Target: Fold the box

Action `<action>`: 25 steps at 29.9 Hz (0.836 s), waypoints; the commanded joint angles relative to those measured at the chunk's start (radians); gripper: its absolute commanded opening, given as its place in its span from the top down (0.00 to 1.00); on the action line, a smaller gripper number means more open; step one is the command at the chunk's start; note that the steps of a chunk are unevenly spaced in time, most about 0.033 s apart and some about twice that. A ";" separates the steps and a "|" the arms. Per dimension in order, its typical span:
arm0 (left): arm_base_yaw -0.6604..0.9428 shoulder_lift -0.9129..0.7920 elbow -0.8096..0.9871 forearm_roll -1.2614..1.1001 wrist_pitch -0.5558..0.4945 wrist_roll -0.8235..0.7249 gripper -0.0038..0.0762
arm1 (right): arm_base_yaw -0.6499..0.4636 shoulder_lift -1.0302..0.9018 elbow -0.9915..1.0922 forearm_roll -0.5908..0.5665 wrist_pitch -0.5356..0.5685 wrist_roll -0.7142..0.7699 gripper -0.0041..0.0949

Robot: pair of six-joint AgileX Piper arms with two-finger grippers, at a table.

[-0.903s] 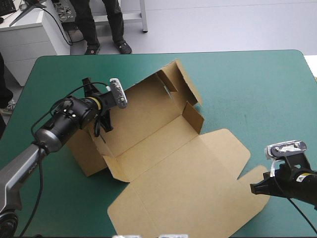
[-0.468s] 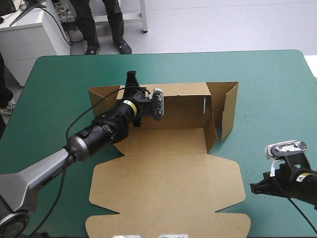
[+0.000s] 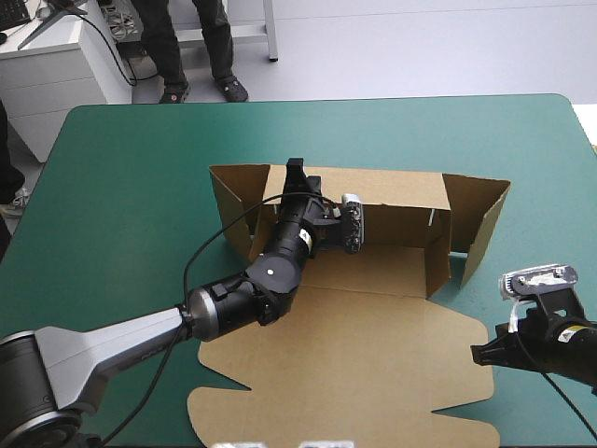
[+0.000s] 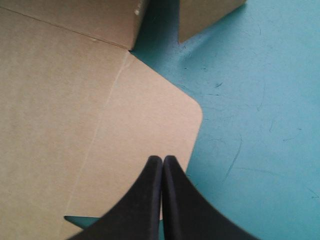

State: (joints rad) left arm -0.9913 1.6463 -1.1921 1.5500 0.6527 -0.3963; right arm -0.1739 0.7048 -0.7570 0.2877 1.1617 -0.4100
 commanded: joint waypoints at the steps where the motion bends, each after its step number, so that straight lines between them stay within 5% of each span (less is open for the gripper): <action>1: -0.017 -0.016 -0.025 0.079 0.085 -0.055 0.96 | 0.004 -0.002 -0.023 0.022 -0.033 -0.004 0.98; 16: -0.024 0.022 -0.025 0.156 0.107 -0.054 0.96 | 0.004 -0.002 -0.023 0.057 -0.038 0.112 0.94; 20: -0.024 0.022 -0.025 0.156 0.107 -0.049 0.96 | 0.004 -0.002 -0.023 0.079 -0.036 0.148 0.77; 25: -0.024 0.022 -0.025 0.156 0.107 -0.041 0.96 | 0.004 -0.002 -0.021 0.082 -0.025 0.158 0.39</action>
State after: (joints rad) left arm -1.0073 1.7112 -1.1921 1.6547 0.7312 -0.4375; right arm -0.1739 0.7048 -0.7561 0.3398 1.1618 -0.2543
